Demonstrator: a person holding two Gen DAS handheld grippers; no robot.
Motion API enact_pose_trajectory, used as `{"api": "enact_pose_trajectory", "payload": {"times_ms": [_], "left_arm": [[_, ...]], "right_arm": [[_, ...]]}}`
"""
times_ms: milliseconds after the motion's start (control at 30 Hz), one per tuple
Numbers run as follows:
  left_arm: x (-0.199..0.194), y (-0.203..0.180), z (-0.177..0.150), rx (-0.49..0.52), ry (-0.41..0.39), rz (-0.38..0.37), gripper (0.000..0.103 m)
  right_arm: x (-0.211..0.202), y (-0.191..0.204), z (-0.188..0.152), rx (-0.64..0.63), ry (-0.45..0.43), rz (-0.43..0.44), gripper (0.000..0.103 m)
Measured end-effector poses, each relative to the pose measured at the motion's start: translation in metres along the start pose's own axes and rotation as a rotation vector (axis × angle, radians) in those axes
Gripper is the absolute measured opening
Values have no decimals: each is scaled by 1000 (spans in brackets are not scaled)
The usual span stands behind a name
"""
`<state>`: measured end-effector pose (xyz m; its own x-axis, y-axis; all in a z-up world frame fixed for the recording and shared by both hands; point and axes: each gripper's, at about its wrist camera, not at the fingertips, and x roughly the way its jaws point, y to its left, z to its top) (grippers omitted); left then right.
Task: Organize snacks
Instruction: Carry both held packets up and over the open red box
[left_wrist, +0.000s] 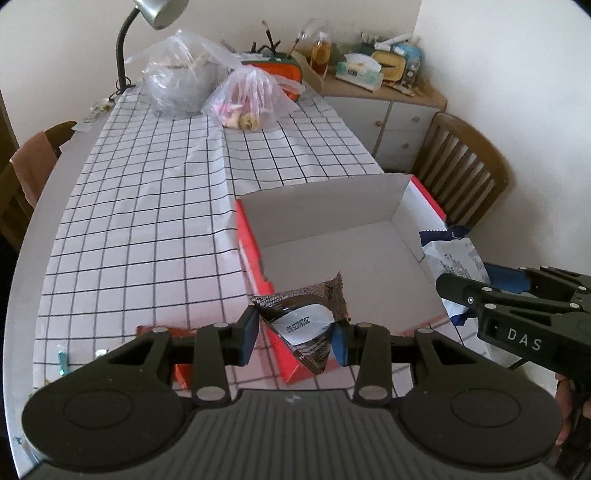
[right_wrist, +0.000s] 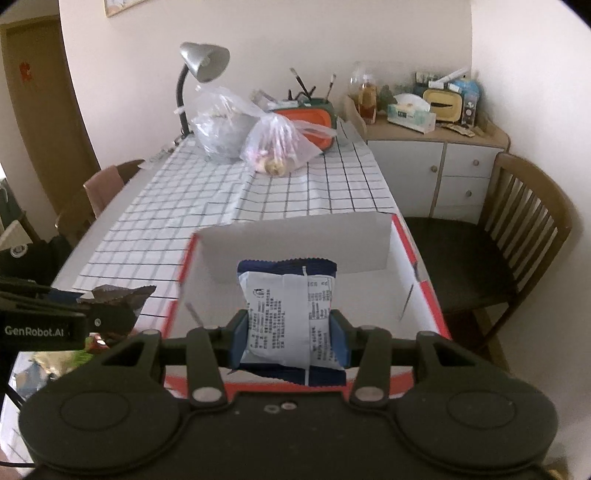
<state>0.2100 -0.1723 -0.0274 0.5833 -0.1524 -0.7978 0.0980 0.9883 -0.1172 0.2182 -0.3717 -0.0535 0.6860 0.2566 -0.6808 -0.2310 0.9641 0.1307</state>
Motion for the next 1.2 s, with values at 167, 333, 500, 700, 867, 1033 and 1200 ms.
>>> {"api": "enact_pose_trajectory", "payload": {"times_ms": [167,333,500,700,867,1033,1200], "left_arm": [[37,-23,19,-2,36,27,40],[70,-37,34,-1,65,54,40],[104,-45,42,5,113,85,40],[135,-50,47,20,177,112,40],[154,-57,47,48,218,128,40],[171,-61,41,74,275,144,40],[179,-64,37,84,311,149,41]], "right_arm": [[32,-26,9,-13,55,8,45],[66,-43,14,-31,115,21,45],[94,-46,13,-73,185,45,45],[119,-35,3,-159,272,61,45],[130,-31,-6,-197,314,63,44],[136,-32,-13,-200,350,73,44],[139,-33,-17,-206,372,76,45]]}}
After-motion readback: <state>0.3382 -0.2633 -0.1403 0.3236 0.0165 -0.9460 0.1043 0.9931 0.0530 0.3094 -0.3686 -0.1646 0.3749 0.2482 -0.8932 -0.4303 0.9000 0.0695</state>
